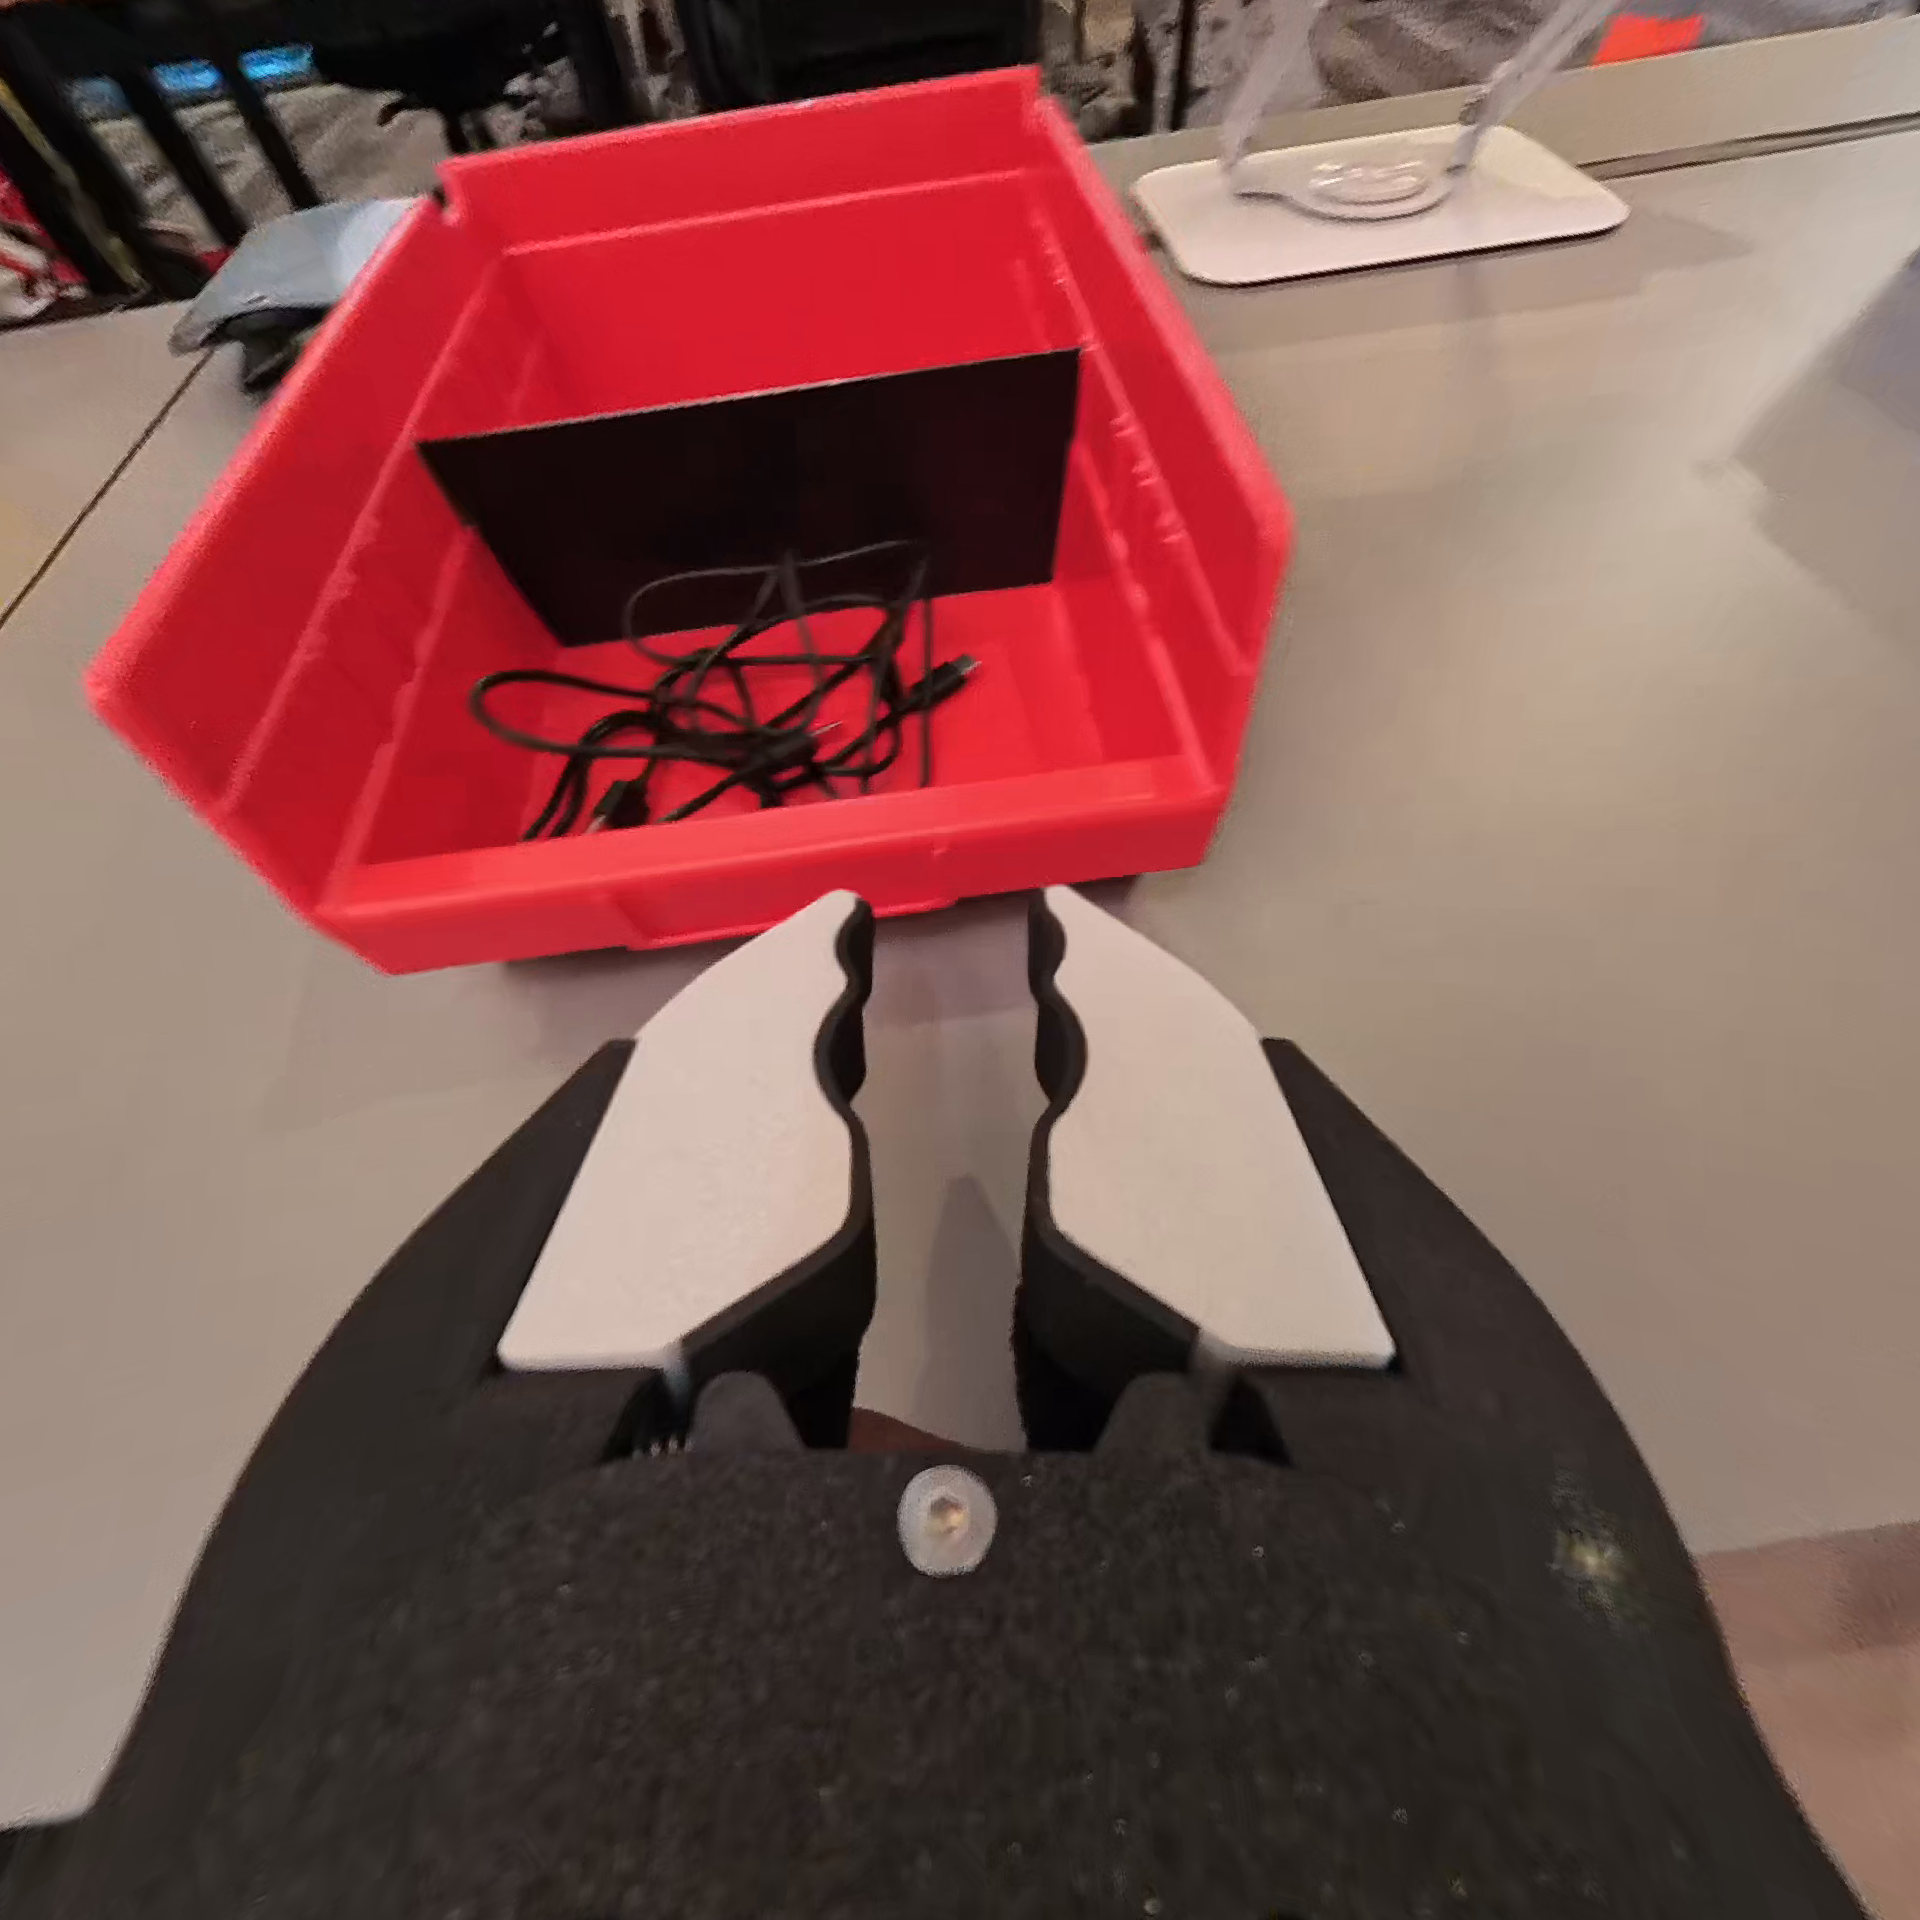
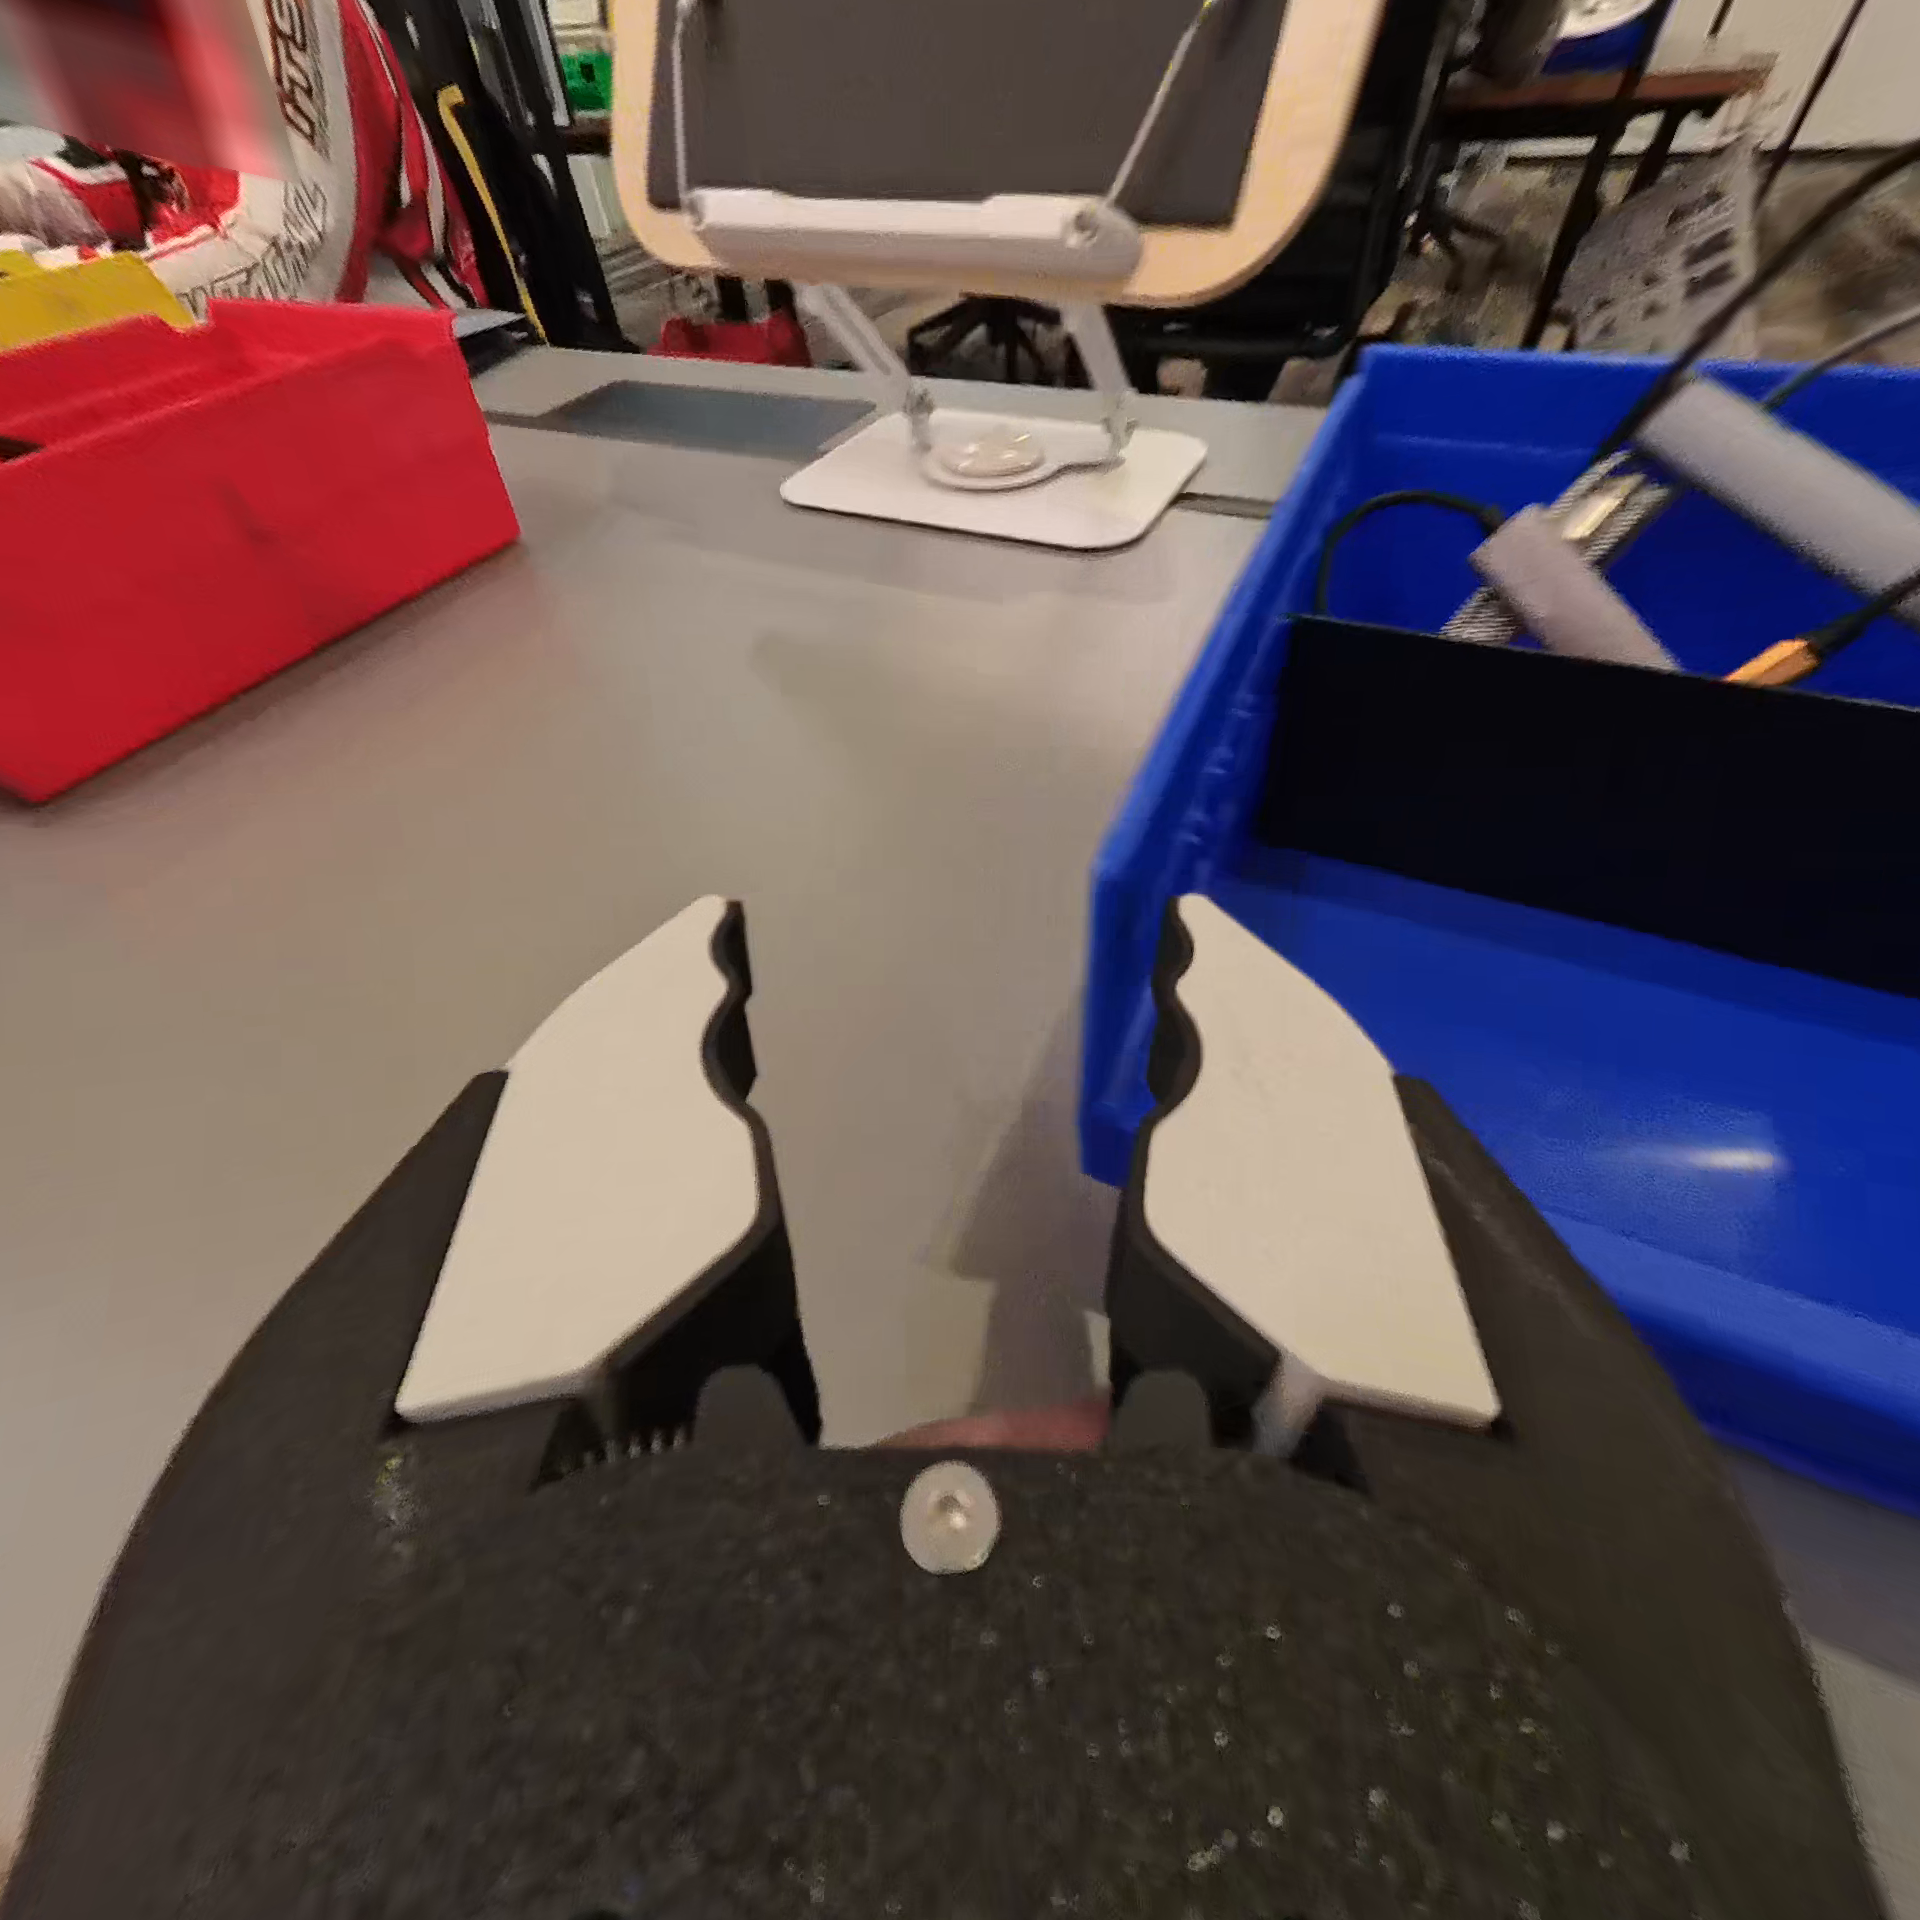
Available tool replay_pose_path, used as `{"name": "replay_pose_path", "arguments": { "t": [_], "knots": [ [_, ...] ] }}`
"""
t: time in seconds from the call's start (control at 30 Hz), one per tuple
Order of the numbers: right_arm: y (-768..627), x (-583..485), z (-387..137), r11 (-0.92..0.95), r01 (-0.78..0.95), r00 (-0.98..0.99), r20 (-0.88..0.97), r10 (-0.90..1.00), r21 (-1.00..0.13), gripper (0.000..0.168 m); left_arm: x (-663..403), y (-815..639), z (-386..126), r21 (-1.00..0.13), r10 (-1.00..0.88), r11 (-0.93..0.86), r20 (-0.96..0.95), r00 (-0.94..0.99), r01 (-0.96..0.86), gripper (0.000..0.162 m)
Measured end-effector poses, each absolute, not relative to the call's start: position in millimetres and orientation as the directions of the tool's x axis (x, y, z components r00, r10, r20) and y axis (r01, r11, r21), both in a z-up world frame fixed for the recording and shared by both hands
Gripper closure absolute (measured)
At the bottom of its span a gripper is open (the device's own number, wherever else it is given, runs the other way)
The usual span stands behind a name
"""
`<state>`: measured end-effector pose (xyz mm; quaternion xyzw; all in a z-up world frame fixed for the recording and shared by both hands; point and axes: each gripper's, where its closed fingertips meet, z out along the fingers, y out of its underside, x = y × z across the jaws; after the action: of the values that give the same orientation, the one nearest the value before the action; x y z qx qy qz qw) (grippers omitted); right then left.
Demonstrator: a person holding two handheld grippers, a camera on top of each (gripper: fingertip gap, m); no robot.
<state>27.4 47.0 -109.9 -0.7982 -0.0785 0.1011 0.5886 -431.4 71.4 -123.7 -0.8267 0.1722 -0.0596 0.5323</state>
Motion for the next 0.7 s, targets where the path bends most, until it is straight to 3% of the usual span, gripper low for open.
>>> {"name": "replay_pose_path", "arguments": {
  "t": [0.1, 0.17, 0.23, 0.3, 0.43, 0.5, 0.6, 0.7],
  "knots": [
    [51.6, 4.9, -111.1, -0.322, 0.000, 0.960, -0.090, 0.263, -0.947, 0.081, -387.0, 58.5, -119.6, -0.907, -0.452, -0.343, -0.068, 0.890, -0.244, 0.131],
    [45.2, -9.0, -110.4, -0.333, 0.008, 0.942, -0.105, 0.319, -0.943, 0.089, -347.5, 46.9, -116.5, -0.906, -0.521, -0.310, -0.092, 0.848, -0.288, 0.130],
    [35.4, -21.4, -106.7, -0.330, -0.015, 0.908, -0.150, 0.390, -0.944, 0.110, -294.4, 33.8, -112.6, -0.902, -0.614, -0.264, -0.115, 0.781, -0.340, 0.128],
    [28.7, -16.3, -94.1, -0.285, -0.063, 0.908, -0.173, 0.381, -0.956, 0.110, -234.7, 20.8, -107.2, -0.899, -0.702, -0.222, -0.122, 0.701, -0.379, 0.126],
    [7.7, 58.0, -60.6, -0.108, -0.052, 0.994, -0.062, 0.094, -0.993, 0.110, -115.9, 9.8, -91.6, -0.914, -0.804, -0.182, -0.075, 0.591, -0.363, 0.125],
    [-14.9, 109.3, -49.4, -0.030, -0.050, 0.992, -0.046, -0.117, -0.998, 0.123, -65.7, 20.9, -90.1, -0.916, -0.804, -0.207, -0.042, 0.594, -0.344, 0.116],
    [-31.4, 165.5, -77.1, -0.157, -0.077, 0.958, -0.030, -0.284, -0.985, 0.123, -9.6, 41.6, -107.3, -0.883, -0.788, -0.293, 0.006, 0.616, -0.366, 0.101],
    [-21.4, 175.0, -111.0, -0.299, -0.125, 0.969, -0.052, -0.241, -0.946, 0.123, 11.6, 62.6, -128.2, -0.855, -0.721, -0.380, 0.034, 0.692, -0.354, 0.114]
  ]
}}
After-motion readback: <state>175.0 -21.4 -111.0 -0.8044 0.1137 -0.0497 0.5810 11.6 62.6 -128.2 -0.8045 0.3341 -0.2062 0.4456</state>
